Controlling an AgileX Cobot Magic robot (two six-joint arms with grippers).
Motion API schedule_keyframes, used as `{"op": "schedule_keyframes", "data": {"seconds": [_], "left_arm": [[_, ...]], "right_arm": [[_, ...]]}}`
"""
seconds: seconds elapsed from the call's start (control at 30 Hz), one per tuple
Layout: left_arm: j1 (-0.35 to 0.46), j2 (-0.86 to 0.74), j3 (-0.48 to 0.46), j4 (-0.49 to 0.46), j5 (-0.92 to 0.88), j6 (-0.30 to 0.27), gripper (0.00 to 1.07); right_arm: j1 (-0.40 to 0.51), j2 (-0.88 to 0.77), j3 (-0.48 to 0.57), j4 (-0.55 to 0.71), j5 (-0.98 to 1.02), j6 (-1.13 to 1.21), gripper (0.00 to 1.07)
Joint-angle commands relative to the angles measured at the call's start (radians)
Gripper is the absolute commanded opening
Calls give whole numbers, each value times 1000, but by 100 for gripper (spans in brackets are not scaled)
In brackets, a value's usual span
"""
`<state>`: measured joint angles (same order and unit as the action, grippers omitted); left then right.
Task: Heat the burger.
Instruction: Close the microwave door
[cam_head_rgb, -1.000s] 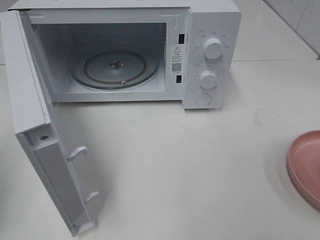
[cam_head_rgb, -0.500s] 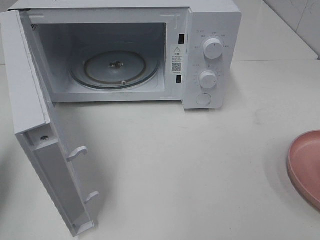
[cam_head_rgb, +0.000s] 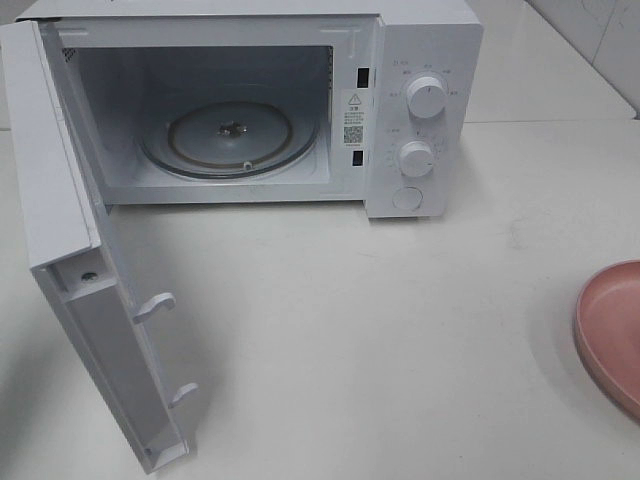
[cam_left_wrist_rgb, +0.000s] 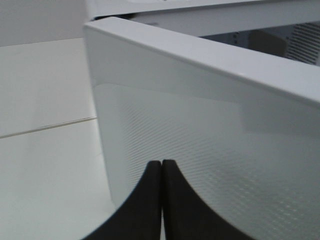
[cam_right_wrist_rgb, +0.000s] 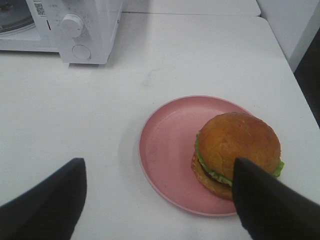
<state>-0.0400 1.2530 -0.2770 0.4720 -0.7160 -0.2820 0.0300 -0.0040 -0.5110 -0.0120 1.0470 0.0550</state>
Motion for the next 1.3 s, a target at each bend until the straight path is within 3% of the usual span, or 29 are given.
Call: {"op": "schedule_keyframes", "data": {"seconds": [0.03, 0.2, 0.47, 0.63, 0.77, 1.1, 1.2, 1.27, 1.3], "left_arm": [[-51, 31, -27, -36, -18, 28, 0], [-171, 112, -70, -196, -23, 84, 0], [-303, 201, -124, -339, -49, 158, 0], [-405, 267, -185, -453, -48, 233, 0], [-502, 341, -262, -567, -46, 289, 0], [-615, 480, -436, -701, -43, 290, 0], [-642, 520, -499, -727, -43, 317, 0], [-677, 574, -580, -789, -36, 386, 0], [-677, 574, -580, -789, -36, 386, 0]], "right_arm": [[-5, -26, 1, 2, -4, -1, 76], [-5, -26, 1, 2, -4, -1, 76], [-5, -26, 1, 2, -4, -1, 76], [-5, -26, 1, 2, -4, -1, 76], [-5, -26, 1, 2, -4, -1, 76], [-5, -26, 1, 2, -4, -1, 76], [-5, -26, 1, 2, -4, -1, 76], [-5, -26, 1, 2, -4, -1, 76], [-5, -26, 1, 2, -4, -1, 76]]}}
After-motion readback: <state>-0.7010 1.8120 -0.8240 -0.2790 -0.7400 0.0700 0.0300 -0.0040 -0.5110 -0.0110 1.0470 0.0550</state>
